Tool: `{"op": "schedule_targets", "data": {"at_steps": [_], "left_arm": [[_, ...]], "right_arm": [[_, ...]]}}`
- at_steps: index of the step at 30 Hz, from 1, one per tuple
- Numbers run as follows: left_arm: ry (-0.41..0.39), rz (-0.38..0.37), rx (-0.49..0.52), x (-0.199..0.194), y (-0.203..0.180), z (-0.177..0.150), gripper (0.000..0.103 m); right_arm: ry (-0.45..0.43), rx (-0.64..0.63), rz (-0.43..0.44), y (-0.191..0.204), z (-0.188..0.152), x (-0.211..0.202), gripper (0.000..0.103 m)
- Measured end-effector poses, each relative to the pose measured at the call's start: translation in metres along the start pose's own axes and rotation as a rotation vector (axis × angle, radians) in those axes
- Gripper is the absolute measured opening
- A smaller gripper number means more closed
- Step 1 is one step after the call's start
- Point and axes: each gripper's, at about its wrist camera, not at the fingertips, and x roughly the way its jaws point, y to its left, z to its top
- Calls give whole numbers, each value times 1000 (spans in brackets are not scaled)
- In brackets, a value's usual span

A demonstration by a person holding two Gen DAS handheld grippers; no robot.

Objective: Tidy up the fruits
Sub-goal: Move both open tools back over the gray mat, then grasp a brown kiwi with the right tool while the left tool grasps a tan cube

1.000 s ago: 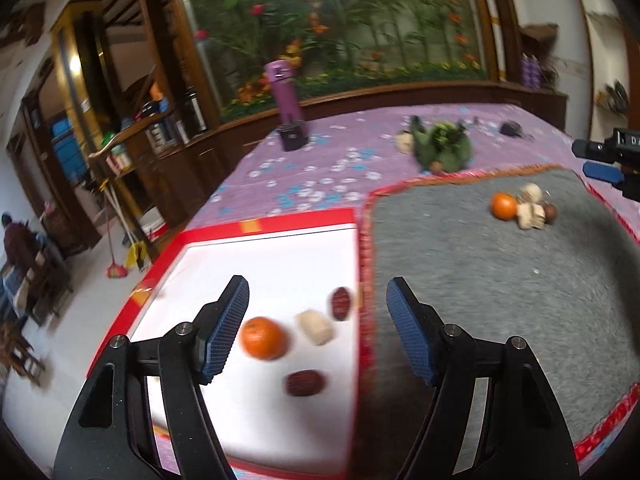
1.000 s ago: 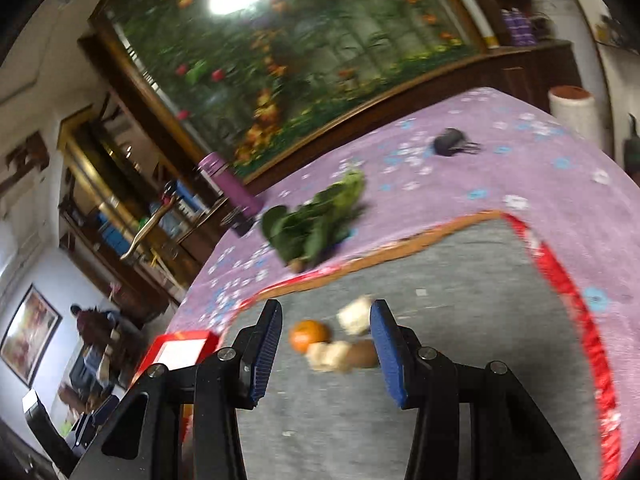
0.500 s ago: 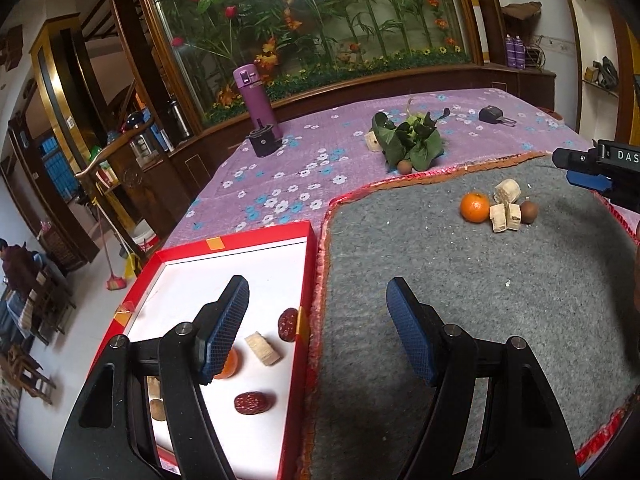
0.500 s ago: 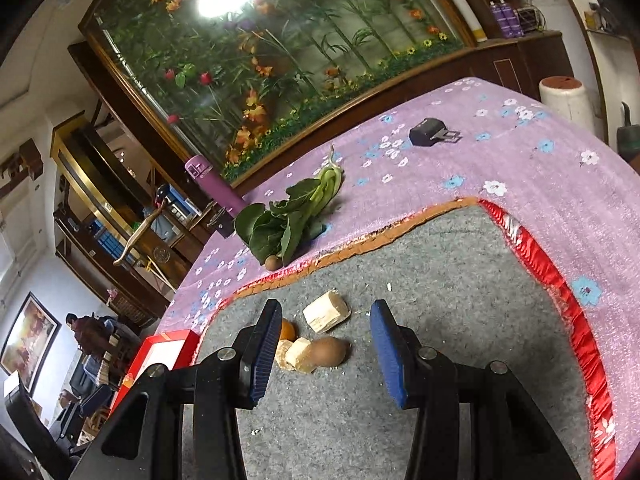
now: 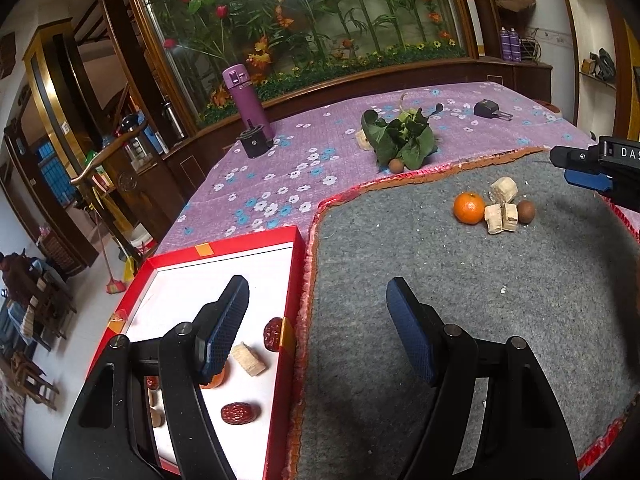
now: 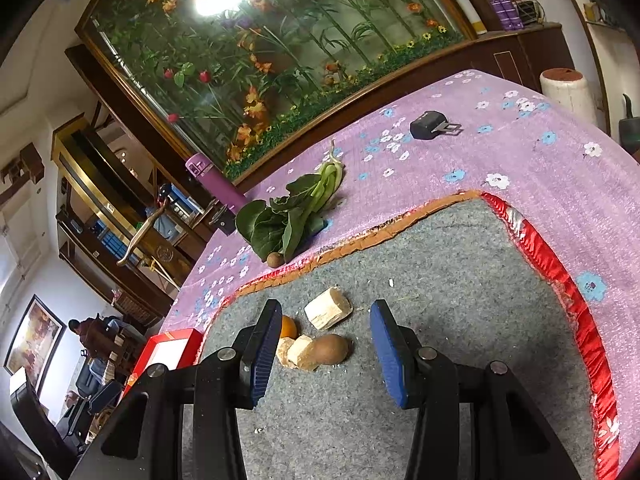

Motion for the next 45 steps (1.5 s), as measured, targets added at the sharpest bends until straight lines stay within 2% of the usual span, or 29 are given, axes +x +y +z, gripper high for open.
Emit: {"op": "schedule_targets", "data": {"at_steps": [3, 8, 14, 18, 21, 26, 29, 31, 34, 38, 41, 43, 45], "left_arm": [[8, -5, 5, 2, -3, -1, 72], [48, -70, 37, 11, -20, -5, 72], [81, -136, 63, 15, -36, -10, 72], [82, -139, 54, 15, -32, -9, 72], [84, -135, 43, 16, -26, -10, 72], [93, -135, 32, 19, -21, -12, 72], [101, -152, 27, 21, -21, -11, 72], [108, -176, 23, 22, -22, -9, 72], [117, -221, 22, 23, -28, 0, 72], [110, -285, 24, 25, -45, 18, 72], [136, -315, 28, 39, -63, 31, 72], [169, -324, 49, 54, -76, 37, 72], [212, -325, 60, 68, -86, 40, 72]], "right_arm": [[11, 14, -19, -3, 0, 2, 45], [42, 71, -71, -17, 0, 8, 45], [93, 43, -44, -11, -4, 18, 45], [159, -47, -78, 4, -11, 34, 45], [206, -139, -145, 15, -18, 49, 44], [222, -292, -261, 33, -21, 64, 42], [242, -410, -340, 43, -23, 77, 34], [237, -454, -362, 44, -24, 80, 26], [228, -402, -307, 35, -17, 77, 26], [192, -210, -195, 6, 1, 61, 26], [157, -68, -102, -12, 15, 48, 26], [147, 1, -87, -24, 20, 44, 26], [158, 48, -112, -32, 21, 46, 26]]}}
